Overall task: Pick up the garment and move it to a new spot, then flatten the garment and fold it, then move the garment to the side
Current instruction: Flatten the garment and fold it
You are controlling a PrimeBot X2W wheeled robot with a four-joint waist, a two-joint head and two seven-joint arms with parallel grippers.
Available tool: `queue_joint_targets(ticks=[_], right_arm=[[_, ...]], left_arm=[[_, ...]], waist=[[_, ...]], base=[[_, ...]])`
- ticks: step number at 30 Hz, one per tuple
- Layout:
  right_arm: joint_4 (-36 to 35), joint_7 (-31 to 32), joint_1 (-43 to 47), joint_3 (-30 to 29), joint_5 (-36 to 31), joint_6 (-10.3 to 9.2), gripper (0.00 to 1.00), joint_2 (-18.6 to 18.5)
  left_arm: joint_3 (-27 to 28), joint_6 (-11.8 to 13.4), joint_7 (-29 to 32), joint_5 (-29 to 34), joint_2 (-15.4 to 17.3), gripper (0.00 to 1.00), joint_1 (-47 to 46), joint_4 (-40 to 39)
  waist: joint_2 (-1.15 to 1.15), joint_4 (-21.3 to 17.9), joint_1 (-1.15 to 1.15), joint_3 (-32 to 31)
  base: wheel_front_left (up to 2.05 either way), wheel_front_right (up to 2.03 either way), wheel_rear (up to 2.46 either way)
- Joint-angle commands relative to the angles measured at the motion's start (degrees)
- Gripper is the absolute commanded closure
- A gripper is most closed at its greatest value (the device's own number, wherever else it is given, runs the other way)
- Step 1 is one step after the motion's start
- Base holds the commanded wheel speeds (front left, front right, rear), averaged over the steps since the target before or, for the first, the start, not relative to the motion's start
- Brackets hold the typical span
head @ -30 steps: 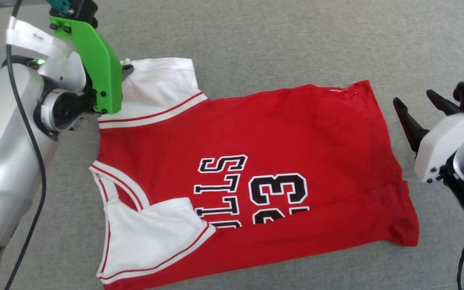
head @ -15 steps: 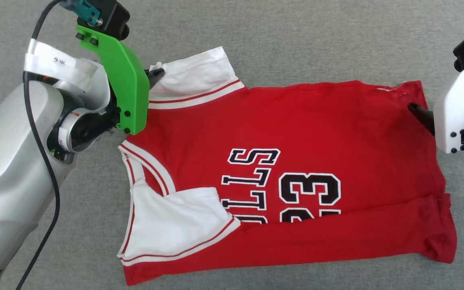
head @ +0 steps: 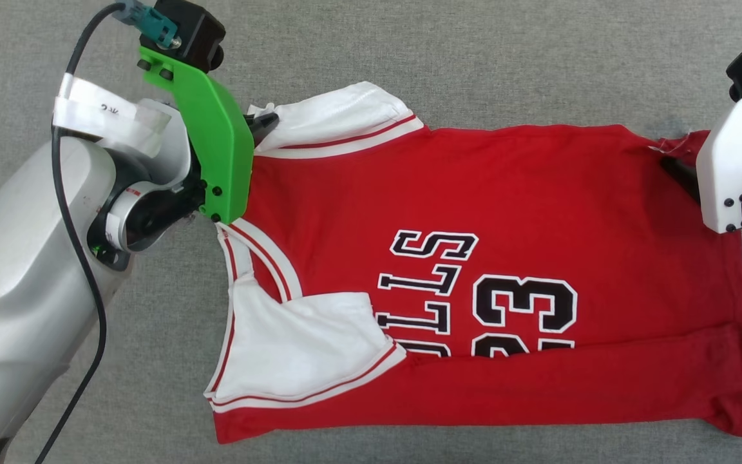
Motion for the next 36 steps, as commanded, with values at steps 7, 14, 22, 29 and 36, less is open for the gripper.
queue_joint_targets(ticks=[7,14,22,29,36], right_arm=[[3.1,-3.1,2.0,2.0,1.4,-0.04,1.0,0.1],[4.4,-8.9,2.6,-0.1,1.7,-0.04,1.0,-0.5],[5.0,-15.7,5.1,-4.2,3.5,-0.04,1.0,-0.1],[3.8,-21.9,9.6,-6.7,6.4,-0.04,1.0,0.4],[1.8,-29.0,15.5,-7.9,9.4,-0.04,1.0,0.7]], left_arm=[[0.2,-0.2,-2.1,0.8,-0.2,1.0,1.7,0.7],[1.1,-1.0,-5.9,0.6,-0.5,1.0,3.3,3.2],[1.5,-1.6,-9.0,-0.2,-0.8,1.0,6.3,6.5],[1.2,-1.7,-11.0,-0.9,-0.7,1.0,10.0,7.1],[0.9,-0.7,-12.2,-1.6,0.5,1.0,14.9,5.0]], waist=[[0.0,0.3,0.0,-0.6],[0.0,-0.6,0.0,-3.5],[0.0,-1.4,0.0,-8.6],[0.0,-1.1,0.0,-13.2],[0.0,-0.7,0.0,-16.9]], base=[[0.0,0.0,0.0],[0.0,0.0,0.0],[0.0,0.0,0.0],[0.0,0.0,0.0],[0.0,0.0,0.0]])
